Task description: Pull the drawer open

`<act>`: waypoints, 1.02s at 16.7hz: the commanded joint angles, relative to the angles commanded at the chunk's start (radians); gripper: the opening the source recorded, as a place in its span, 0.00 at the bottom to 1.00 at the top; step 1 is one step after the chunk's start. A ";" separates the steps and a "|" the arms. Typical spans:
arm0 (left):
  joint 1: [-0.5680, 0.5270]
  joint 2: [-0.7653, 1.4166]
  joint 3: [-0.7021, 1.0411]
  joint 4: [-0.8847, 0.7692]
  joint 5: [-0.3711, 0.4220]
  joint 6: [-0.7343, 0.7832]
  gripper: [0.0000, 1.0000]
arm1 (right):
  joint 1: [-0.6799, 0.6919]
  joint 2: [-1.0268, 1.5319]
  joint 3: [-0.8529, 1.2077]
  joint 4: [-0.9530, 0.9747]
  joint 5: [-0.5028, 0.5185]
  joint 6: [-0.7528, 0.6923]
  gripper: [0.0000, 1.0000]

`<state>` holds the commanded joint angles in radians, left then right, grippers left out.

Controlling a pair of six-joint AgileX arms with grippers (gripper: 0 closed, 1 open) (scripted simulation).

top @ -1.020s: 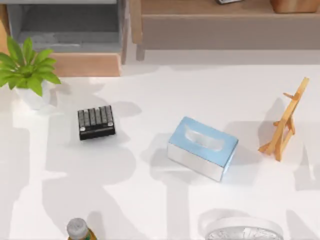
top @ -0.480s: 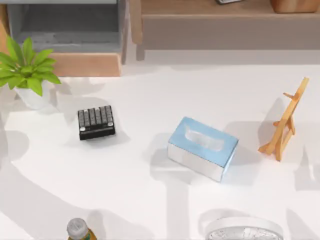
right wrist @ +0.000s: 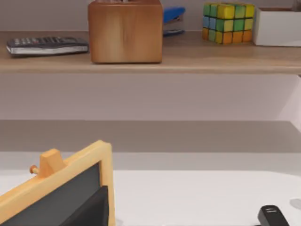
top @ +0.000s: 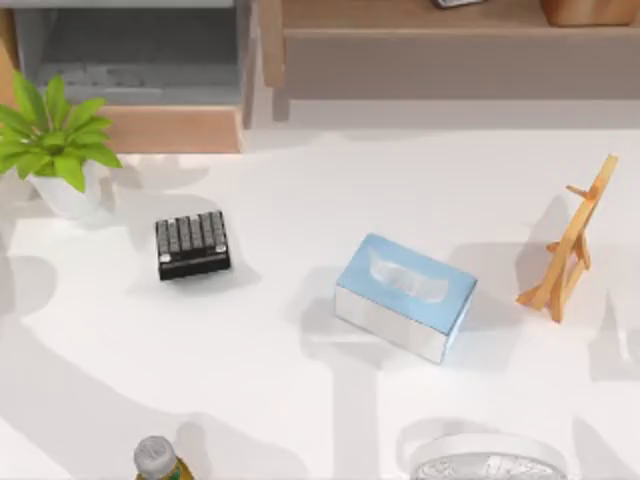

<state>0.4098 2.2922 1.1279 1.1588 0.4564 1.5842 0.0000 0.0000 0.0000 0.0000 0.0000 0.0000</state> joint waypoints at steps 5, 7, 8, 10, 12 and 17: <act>-0.016 0.042 0.086 -0.044 -0.016 0.000 1.00 | 0.000 0.000 0.000 0.000 0.000 0.000 1.00; -0.016 0.042 0.087 -0.044 -0.016 0.000 1.00 | 0.000 0.000 0.000 0.000 0.000 0.000 1.00; -0.016 0.042 0.087 -0.044 -0.016 0.000 1.00 | 0.000 0.000 0.000 0.000 0.000 0.000 1.00; -0.016 0.042 0.087 -0.044 -0.016 0.000 0.85 | 0.000 0.000 0.000 0.000 0.000 0.000 1.00; -0.016 0.042 0.087 -0.044 -0.016 0.000 0.70 | 0.000 0.000 0.000 0.000 0.000 0.000 1.00; -0.016 0.042 0.087 -0.044 -0.016 0.000 0.32 | 0.000 0.000 0.000 0.000 0.000 0.000 1.00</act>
<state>0.3935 2.3343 1.2145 1.1146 0.4404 1.5838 0.0000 0.0000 0.0000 0.0000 0.0000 0.0000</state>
